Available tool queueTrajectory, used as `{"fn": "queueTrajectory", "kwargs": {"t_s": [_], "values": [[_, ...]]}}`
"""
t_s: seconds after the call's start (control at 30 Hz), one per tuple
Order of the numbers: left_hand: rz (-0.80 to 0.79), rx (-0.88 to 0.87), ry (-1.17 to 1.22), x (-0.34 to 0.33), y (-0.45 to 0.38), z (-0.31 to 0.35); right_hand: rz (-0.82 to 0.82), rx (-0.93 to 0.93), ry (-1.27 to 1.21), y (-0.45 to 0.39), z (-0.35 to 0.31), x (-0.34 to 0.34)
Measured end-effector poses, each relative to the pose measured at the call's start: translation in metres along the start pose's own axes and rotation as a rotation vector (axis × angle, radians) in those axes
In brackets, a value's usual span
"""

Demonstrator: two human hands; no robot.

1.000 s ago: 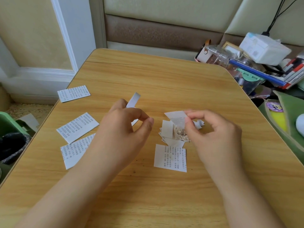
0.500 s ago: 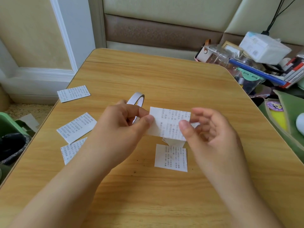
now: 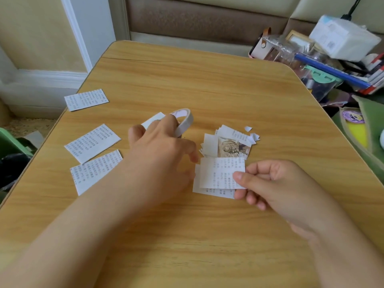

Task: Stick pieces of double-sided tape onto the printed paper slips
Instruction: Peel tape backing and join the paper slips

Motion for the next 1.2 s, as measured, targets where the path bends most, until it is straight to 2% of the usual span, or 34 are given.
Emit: {"fn": "queueTrajectory", "kwargs": {"t_s": [0.3,0.6,0.93,1.13,1.2], "values": [[-0.077,0.077,-0.048,-0.006,-0.005,0.000,-0.001,-0.021,0.138,-0.001,0.001,-0.006],[-0.081,0.087,-0.023,-0.008,-0.007,-0.004,0.135,0.008,0.382,0.000,-0.003,-0.007],[-0.078,0.103,-0.024,-0.007,-0.004,-0.003,0.175,0.019,0.463,0.001,-0.005,-0.007],[-0.115,0.139,-0.057,-0.008,-0.006,-0.004,0.310,0.160,0.572,0.013,-0.019,-0.006],[-0.114,0.148,-0.068,-0.008,-0.006,-0.004,0.299,0.156,0.575,0.014,-0.018,-0.009]]}}
Point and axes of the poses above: each hand's wrist, its own y-axis away from the middle knuckle, its own x-axis out of the back of the hand, z = x × y, the point moved 8 cm from there along -y, towards the middle knuckle, and after that the axes turned 14 degrees about -z, right-handed, at the moved point
